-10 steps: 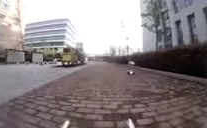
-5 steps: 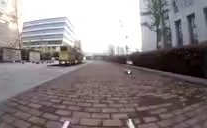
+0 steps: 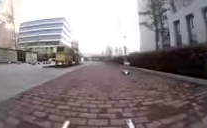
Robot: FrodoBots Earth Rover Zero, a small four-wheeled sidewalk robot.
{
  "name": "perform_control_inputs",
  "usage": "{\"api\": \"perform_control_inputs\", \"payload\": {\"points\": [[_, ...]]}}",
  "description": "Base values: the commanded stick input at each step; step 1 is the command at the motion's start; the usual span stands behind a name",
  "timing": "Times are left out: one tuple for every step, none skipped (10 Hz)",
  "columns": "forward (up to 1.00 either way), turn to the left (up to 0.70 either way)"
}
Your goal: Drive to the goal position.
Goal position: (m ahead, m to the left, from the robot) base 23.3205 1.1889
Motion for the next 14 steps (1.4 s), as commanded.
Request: {"api": "perform_control_inputs", "payload": {"points": [[0.7, -0.13], [0.7, -0.12], [0.7, -0.08], [0.7, -0.02], [0.7, 0.0], [0.7, 0.0], [0.7, 0.0], [0.7, 0.0], [0.7, 0.0], [0.7, 0.0], [0.7, 0.0], [0.7, 0.0], [0.7, 0.0], [0.7, 0.0]]}}
